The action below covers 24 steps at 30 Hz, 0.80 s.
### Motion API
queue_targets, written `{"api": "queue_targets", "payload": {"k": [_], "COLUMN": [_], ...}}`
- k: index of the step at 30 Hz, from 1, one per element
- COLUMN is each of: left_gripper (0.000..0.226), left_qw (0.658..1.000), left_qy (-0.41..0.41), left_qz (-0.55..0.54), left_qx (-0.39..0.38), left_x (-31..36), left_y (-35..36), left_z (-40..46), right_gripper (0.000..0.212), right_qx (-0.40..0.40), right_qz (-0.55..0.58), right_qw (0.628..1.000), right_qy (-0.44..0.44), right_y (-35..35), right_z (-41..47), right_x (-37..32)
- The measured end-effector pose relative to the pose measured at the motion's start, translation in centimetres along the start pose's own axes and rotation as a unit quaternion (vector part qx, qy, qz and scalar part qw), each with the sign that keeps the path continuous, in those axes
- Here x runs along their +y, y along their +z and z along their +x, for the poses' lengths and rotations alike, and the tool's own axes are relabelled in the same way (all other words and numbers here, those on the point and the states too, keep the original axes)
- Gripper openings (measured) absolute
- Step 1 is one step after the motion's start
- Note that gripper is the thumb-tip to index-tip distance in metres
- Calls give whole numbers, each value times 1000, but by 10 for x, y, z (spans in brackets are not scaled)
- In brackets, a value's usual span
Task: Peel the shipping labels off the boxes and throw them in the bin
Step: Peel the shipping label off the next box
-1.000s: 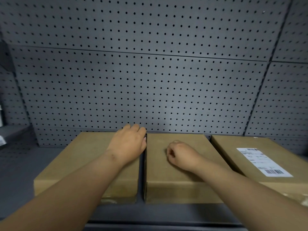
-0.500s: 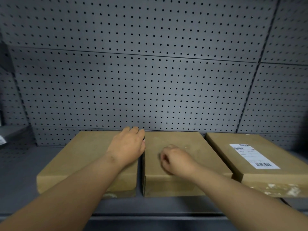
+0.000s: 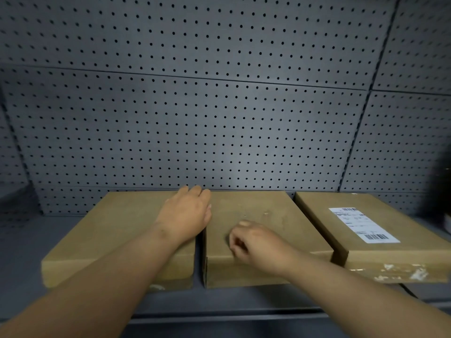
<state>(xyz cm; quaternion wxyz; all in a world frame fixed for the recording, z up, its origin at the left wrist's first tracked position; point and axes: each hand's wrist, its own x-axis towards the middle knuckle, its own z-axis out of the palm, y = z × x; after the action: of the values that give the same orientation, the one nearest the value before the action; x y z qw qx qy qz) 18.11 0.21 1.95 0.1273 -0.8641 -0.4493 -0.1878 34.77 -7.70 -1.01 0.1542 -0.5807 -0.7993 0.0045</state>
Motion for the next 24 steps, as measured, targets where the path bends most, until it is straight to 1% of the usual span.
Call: {"api": "queue_targets", "payload": {"k": [2,6,7,9,11,13,14,15,17,19,20,21,22,24], "left_gripper": [25,24,24,24,24,25,25,24,24,24,24,24,24,24], "left_qw": [1000,1000,1000,1000,1000,1000,1000,1000,1000,1000,1000,1000,1000,1000], "left_qy": [-1,-6,-7,-9,-14,-17,-17,-17,-16,-13,-13,-15,-17,-17], "left_qz": [-1,-1,-1,-2,-5,-5,-6,-6,-2,6,9,10,11,13], "left_qx": [-1,-3,-4,-7,-12,-12,-11,-10,-7,-3,-2,-1,-2,-6], "left_x": [0,-3,-4,-4,-5,-6,-6,-8,-10,-12,-13,-14,-15,-17], "left_y": [1,2,3,5,5,5,5,5,4,3,2,2,2,3], "left_z": [2,5,6,8,10,11,11,12,12,14,15,16,17,18], "right_gripper": [11,17,17,16,13,11,12,14,19,22,22,22,21,18], "right_qx": [-6,49,55,40,2,-23,-21,-13,10,38,44,43,37,16], "right_qz": [2,-27,-31,-23,5,16,18,14,-8,-24,-25,-25,-23,-4], "right_qw": [1000,992,992,997,1000,999,999,1000,998,989,985,985,990,999], "right_qy": [-2,113,113,57,-16,-45,-38,-18,62,144,166,163,135,49], "right_y": [-4,-11,-9,-5,0,-1,-3,-3,-3,-1,2,5,9,14], "right_z": [0,7,8,9,9,14,20,27,45,62,69,74,77,78], "right_x": [6,35,33,18,-1,-6,-1,9,33,51,51,45,35,14]}}
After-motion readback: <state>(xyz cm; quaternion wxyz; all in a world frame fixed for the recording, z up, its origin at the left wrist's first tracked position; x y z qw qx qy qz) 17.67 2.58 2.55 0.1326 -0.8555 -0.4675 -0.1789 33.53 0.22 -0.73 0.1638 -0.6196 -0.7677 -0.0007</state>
